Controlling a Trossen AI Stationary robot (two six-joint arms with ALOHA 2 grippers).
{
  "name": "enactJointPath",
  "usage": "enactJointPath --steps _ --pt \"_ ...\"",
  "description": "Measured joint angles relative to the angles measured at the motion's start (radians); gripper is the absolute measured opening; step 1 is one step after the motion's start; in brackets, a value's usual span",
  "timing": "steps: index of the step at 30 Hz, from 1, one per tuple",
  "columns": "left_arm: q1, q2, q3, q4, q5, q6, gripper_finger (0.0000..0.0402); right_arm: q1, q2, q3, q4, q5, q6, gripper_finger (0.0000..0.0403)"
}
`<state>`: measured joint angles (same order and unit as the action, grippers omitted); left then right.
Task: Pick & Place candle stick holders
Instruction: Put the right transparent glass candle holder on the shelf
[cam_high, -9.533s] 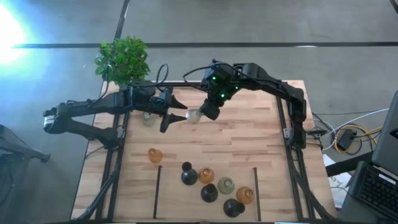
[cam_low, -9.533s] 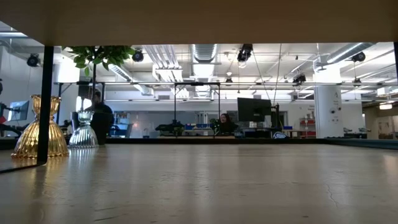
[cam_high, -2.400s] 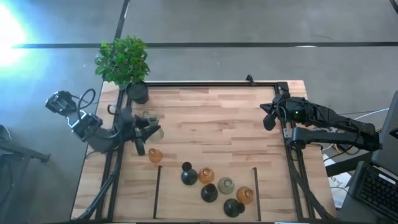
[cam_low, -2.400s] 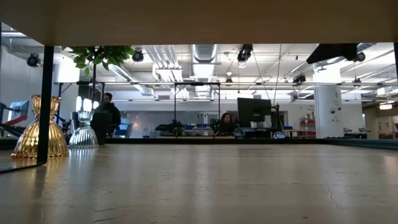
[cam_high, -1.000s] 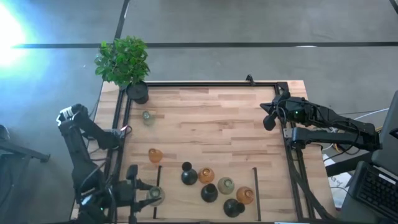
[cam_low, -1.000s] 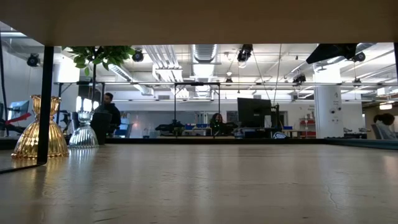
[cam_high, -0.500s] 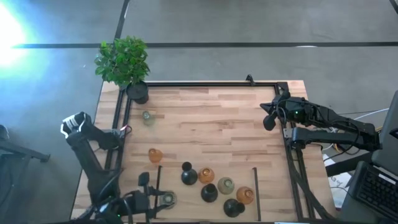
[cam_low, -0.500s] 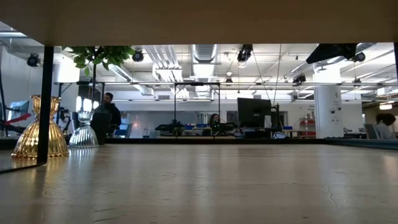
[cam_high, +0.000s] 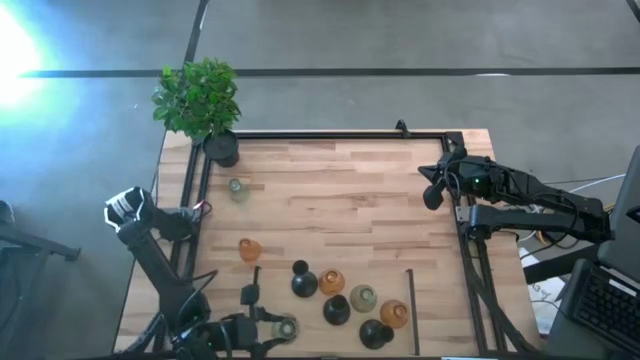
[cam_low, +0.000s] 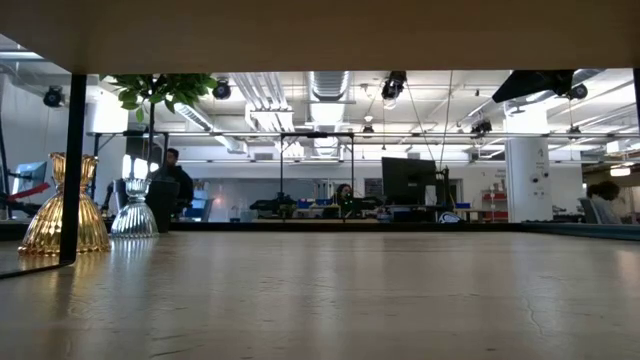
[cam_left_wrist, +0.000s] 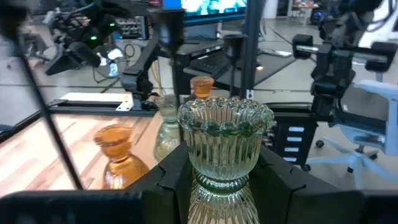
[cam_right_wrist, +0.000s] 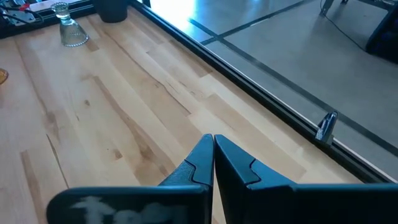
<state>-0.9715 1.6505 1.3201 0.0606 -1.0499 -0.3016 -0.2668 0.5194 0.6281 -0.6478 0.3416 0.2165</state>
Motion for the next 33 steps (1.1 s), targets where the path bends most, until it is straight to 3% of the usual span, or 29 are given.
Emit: enactJointPath --steps 14,25,33 --pt "0.052 0.072 -0.006 0.162 0.091 0.137 0.0126 0.000 0.000 0.000 0.000 0.000 0.000 0.0008" --pt "0.052 0.093 -0.165 0.463 0.110 0.161 0.0126 0.000 0.000 0.000 0.000 0.000 0.000 0.0008" --pt "0.082 0.124 -0.167 0.463 0.323 0.259 0.0126 0.000 0.000 0.000 0.000 0.000 0.000 0.0008"
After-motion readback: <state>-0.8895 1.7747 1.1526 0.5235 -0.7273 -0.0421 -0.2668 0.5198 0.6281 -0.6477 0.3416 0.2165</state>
